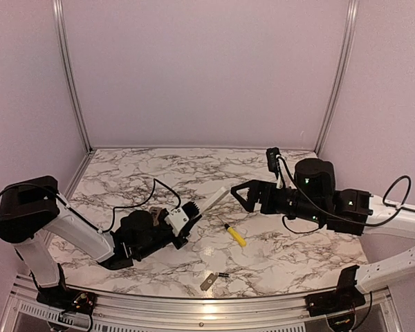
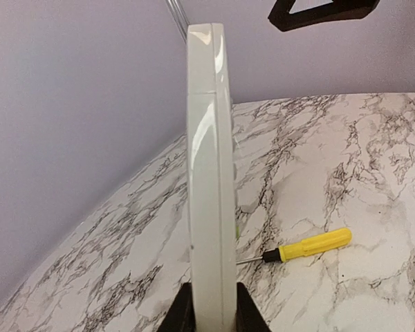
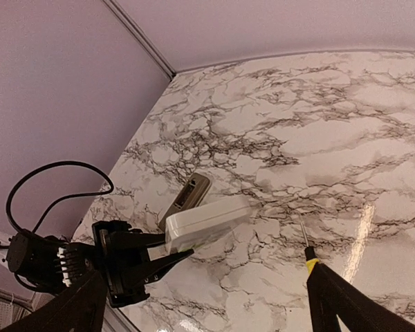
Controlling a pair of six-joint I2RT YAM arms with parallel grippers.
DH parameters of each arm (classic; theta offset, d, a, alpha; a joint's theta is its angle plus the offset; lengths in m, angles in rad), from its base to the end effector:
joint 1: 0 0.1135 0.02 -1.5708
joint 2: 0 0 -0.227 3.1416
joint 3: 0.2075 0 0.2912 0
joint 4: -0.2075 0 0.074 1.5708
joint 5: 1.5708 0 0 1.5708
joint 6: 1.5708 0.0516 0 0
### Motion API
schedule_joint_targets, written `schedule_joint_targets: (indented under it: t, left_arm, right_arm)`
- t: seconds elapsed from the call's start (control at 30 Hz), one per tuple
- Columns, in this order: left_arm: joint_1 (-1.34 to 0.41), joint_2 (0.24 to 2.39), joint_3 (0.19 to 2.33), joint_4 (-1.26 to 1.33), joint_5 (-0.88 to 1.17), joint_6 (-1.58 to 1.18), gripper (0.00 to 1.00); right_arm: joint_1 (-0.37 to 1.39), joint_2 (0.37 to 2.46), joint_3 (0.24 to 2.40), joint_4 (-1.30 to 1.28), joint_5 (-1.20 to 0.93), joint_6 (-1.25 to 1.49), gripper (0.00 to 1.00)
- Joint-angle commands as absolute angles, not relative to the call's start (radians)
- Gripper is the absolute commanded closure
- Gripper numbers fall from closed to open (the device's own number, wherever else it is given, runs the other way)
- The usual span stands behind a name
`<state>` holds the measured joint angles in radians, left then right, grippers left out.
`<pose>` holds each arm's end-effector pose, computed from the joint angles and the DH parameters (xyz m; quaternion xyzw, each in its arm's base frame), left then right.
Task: Unload the batteries from the remote control
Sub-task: Pass from the left arm to the right
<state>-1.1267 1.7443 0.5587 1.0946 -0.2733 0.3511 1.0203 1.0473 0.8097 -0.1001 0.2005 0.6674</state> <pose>0.1608 -0.3056 0.0843 0.4249 0.6027 -0.1594 0.6564 0.1736 0.2632 0.2601 -0.0855 0.8093 0.3756 0.4434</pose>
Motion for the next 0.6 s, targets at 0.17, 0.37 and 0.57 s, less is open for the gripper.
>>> schedule_joint_targets:
  t: [0.17,0.37,0.57]
  left_arm:
    - [-1.184,1.778,0.528,1.349,-0.412,0.774,1.0]
    - [-1.236,1.853,0.555,1.461,-0.54,1.03,1.0]
    - [-1.259,1.91,0.596,1.511,-0.606,1.121,1.0]
  right_arm:
    - [0.966,1.128,0.94,-0.292,0.019,0.749,0.04]
    - [0.965,1.182,1.04,-0.32,0.011,0.791,0.1]
    - [0.963,1.232,1.082,-0.39,-0.027,0.807,0.15]
